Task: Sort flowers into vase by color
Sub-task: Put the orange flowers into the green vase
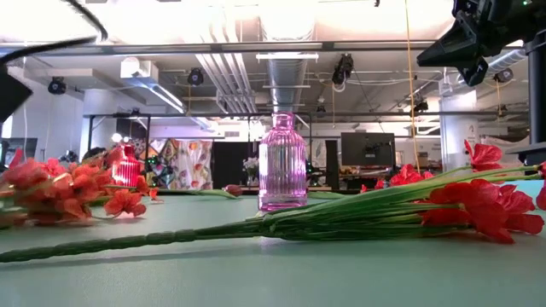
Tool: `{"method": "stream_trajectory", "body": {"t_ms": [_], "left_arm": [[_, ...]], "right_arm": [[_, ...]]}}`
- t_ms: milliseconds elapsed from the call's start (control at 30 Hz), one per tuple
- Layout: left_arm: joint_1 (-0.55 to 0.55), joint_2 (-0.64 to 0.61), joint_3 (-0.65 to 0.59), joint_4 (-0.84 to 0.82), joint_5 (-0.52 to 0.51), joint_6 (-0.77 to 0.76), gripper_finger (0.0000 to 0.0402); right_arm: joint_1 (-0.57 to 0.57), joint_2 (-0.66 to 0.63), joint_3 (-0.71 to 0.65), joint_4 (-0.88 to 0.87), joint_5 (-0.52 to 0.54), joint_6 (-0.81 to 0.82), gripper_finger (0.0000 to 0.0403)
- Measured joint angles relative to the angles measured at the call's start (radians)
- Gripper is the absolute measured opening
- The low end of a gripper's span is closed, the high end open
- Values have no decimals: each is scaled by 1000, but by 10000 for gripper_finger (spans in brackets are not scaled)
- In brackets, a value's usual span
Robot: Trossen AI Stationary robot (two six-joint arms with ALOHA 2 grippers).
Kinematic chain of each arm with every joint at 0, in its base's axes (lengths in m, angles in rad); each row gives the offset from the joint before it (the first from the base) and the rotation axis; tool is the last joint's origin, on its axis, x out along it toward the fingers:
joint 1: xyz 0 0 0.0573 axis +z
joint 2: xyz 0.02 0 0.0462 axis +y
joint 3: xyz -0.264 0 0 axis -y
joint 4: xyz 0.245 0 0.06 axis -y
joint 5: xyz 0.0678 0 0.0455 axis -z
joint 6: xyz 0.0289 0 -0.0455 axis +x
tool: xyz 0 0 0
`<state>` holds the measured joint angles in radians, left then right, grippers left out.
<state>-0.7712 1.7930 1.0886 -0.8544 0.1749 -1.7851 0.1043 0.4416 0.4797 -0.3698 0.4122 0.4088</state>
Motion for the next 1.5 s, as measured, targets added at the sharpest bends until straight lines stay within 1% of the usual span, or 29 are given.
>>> {"method": "stream_trajectory", "body": {"t_ms": [100, 200, 300, 467, 567, 667, 800, 933, 1033, 1167, 1267, 1433, 1500], "left_arm": [[0, -32, 26, 0, -8, 9, 0], [0, -68, 64, 0, -63, 64, 0], [1, -107, 112, 7, -172, 153, 0], [13, -147, 198, 9, -403, 323, 0], [32, -159, 243, 12, -518, 450, 0], [58, -170, 279, 25, -613, 606, 0], [97, -195, 303, 118, -735, 867, 0], [147, -227, 294, 239, -837, 1132, 0], [193, -250, 272, 325, -871, 1303, 0], [260, -282, 234, 440, -873, 1488, 0], [307, -316, 174, 555, -872, 1613, 0], [399, -414, 22, 769, -798, 1713, 0], [436, -451, -41, 832, -793, 1731, 0]], "right_arm": [[0, 0, 0, 0, 0, -1, 29], [0, 0, 0, 0, 0, -3, 29], [0, 0, 0, 0, 0, -7, 29], [0, 0, 0, 0, 0, -8, 29], [0, 0, -1, 4, 1, -8, 29], [0, 0, -1, 8, 8, -8, 29], [0, 0, -1, 8, 8, -10, 29], [0, 0, -1, 8, 8, -12, 29], [0, 0, -1, 8, 8, -12, 29], [0, 0, -1, 8, 8, -12, 29], [0, 0, -1, 8, 8, -12, 29], [0, 1, -1, 8, 8, -12, 29], [0, 1, -1, 8, 8, -12, 29]]}}
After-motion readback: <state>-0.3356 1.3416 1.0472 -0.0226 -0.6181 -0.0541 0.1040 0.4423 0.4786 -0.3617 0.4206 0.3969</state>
